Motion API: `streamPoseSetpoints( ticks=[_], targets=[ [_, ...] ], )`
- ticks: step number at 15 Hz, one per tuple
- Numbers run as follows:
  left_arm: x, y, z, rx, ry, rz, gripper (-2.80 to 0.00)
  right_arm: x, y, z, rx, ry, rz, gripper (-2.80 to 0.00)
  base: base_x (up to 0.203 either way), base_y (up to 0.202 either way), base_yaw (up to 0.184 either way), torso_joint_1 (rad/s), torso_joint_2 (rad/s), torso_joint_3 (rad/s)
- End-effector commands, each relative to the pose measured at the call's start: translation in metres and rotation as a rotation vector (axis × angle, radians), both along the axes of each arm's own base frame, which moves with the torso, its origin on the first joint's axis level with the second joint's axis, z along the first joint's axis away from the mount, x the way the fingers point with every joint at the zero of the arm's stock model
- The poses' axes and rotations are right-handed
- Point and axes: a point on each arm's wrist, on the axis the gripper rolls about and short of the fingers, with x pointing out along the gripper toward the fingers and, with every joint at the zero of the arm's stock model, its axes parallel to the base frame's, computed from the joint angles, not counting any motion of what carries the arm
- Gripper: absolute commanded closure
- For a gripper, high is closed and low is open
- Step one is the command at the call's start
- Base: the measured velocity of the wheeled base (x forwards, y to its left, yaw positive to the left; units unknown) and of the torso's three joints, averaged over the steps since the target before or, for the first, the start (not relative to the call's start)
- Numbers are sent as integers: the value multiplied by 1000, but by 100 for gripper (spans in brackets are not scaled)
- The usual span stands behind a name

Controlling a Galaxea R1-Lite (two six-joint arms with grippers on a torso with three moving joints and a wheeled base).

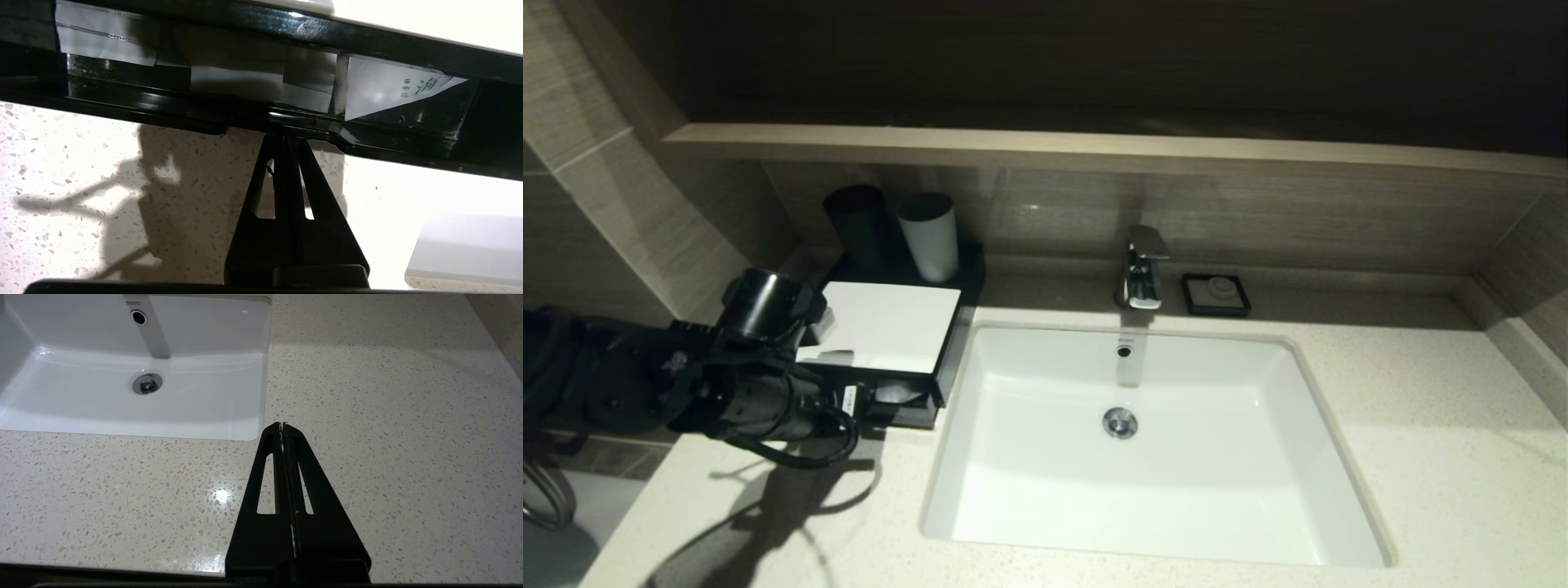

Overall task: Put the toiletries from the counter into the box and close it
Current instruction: Close the drawer

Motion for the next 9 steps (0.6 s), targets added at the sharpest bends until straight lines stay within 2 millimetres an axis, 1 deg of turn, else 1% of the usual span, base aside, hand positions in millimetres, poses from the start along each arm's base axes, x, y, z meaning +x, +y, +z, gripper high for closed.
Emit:
streamPoseSetpoints(
  ticks=[1, 9],
  targets=[
    [4, -1, -3, 1, 6, 2, 0, 0, 0, 0, 0, 1, 0, 0, 0, 0, 0, 0, 0, 0],
    [16, -3, 0, -6, -19, 7, 0, 0, 0, 0, 0, 1, 1, 0, 0, 0, 0, 0, 0, 0]
  ],
)
